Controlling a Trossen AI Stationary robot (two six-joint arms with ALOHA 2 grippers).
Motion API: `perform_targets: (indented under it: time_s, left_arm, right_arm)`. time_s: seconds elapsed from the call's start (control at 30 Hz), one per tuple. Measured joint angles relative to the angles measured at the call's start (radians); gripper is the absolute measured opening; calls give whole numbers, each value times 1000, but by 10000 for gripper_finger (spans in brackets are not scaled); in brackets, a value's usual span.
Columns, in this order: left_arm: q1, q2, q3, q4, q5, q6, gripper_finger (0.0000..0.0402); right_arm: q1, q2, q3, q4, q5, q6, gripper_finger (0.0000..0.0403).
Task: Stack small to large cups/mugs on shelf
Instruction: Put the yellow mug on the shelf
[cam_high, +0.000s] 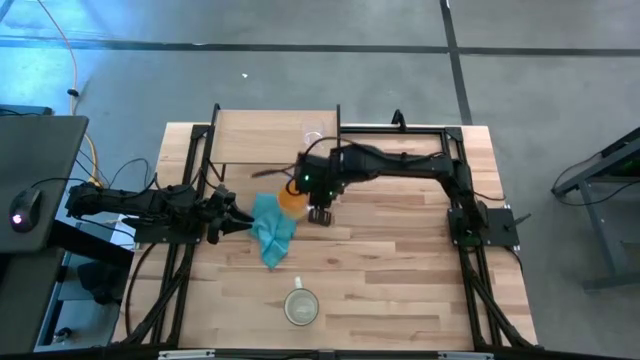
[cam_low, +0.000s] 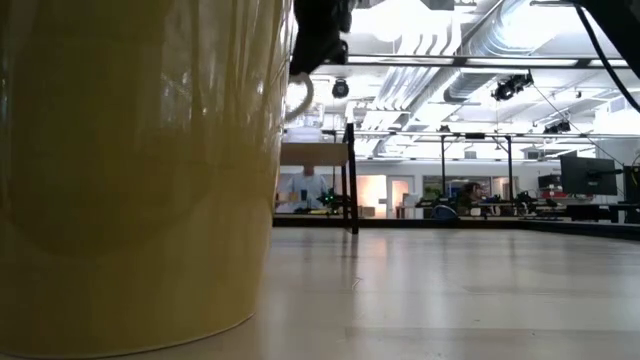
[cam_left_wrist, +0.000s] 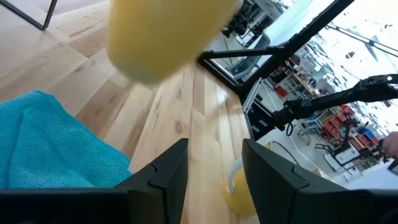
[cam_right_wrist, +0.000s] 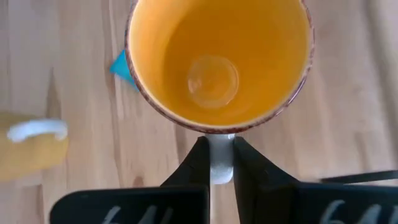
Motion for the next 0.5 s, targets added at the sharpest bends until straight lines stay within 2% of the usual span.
perform_targets:
  time_s: [0.27, 0.5]
  left_arm:
    - [0, 0, 0, 0, 0, 23, 138]
    - [0, 0, 0, 0, -15, 26, 138]
  right_arm:
    - [-67, -2, 152, -50, 21, 0, 5]
    - [-126, -2, 155, -56, 33, -19, 5]
